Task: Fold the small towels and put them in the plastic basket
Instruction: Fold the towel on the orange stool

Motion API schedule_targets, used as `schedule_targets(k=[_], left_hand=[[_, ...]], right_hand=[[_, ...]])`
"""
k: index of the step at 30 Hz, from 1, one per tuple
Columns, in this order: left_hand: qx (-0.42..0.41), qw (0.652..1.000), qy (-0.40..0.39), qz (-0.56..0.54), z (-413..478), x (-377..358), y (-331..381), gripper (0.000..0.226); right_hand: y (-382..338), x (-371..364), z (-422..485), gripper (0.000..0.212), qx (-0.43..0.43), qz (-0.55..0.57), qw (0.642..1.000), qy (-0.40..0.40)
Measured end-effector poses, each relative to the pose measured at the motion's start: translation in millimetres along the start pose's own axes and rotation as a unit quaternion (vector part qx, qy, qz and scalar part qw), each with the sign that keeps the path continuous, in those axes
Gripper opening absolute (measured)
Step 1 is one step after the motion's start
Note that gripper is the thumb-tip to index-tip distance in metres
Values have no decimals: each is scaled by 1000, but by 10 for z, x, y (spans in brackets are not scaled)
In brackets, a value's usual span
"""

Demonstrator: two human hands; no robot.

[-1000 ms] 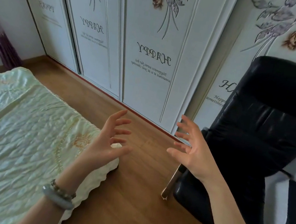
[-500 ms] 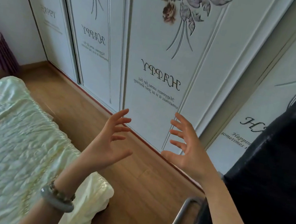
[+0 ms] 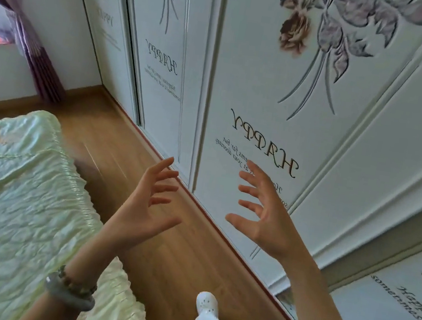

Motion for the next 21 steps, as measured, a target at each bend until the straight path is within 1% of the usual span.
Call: schedule_targets(k=[6,11,16,21], left_hand=[[41,997,65,21,980,-5,-479,99],[69,989,126,44,1642,122,-767,98],[108,972,197,65,1977,481,-1046,97],[138,952,260,86,2246,1009,-1393,95]], right_hand=[[241,206,1407,91,18,-10,997,-79],[243,269,2429,92,44,-15,988,-148],[159,24,3259,93,81,-18,974,-210],[22,-477,4058,95,113,-16,958,-262]])
Point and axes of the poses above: each hand's wrist, its own z-axis towards the middle knuckle, its own x-axis out of the back of the hand, y = z × x, the point moved 6 cm from there along z, towards the middle knuckle, and after that the axes turned 5 degrees about -x, right-handed, at the moved point
